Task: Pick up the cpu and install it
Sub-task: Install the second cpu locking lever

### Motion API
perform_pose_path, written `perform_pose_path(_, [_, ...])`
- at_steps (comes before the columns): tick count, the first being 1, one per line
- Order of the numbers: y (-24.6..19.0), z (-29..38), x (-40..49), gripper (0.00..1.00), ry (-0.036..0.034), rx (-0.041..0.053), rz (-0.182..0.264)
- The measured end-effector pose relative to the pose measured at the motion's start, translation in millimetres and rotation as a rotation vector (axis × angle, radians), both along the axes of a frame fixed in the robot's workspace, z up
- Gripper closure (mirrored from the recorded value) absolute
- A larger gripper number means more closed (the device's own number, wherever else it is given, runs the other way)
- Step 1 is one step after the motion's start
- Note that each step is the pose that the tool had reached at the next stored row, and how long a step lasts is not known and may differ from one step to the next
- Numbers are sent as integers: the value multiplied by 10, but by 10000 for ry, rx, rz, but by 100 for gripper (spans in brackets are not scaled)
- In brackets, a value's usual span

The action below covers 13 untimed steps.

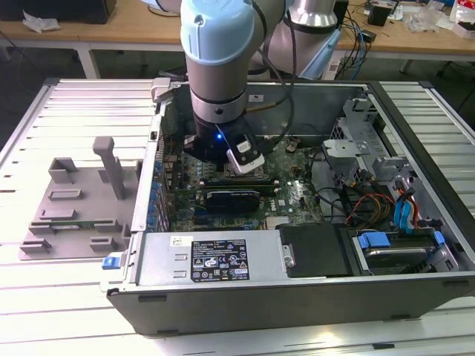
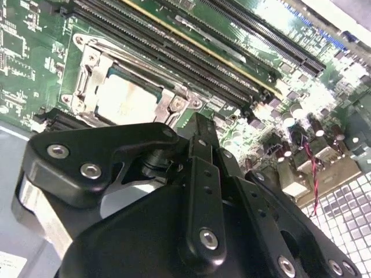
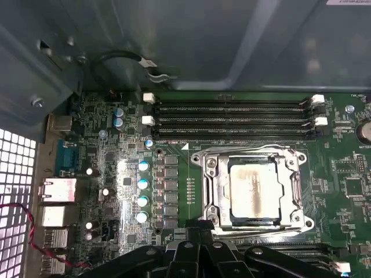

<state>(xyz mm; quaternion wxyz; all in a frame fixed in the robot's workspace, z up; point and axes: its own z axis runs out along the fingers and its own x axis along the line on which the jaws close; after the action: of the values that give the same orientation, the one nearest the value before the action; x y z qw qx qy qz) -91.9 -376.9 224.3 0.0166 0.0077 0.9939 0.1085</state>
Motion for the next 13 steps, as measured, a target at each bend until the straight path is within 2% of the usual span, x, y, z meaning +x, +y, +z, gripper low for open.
perform_pose_path(1, [19,-2,0,89,0,1,0])
perform_pose_path(3, [132,-5,0,89,0,-14,0])
perform_pose_path(4, [182,-5,7,89,2,-69,0])
perform_pose_path(5, [196,-6,80,89,16,-170,1])
perform_pose_path(9, [196,-5,301,89,189,-335,0])
perform_pose_path(10, [196,-6,362,89,269,-424,2])
perform_pose_path(11, [197,-6,418,89,388,-554,2])
perform_pose_path(13, [199,-6,464,89,481,-622,5])
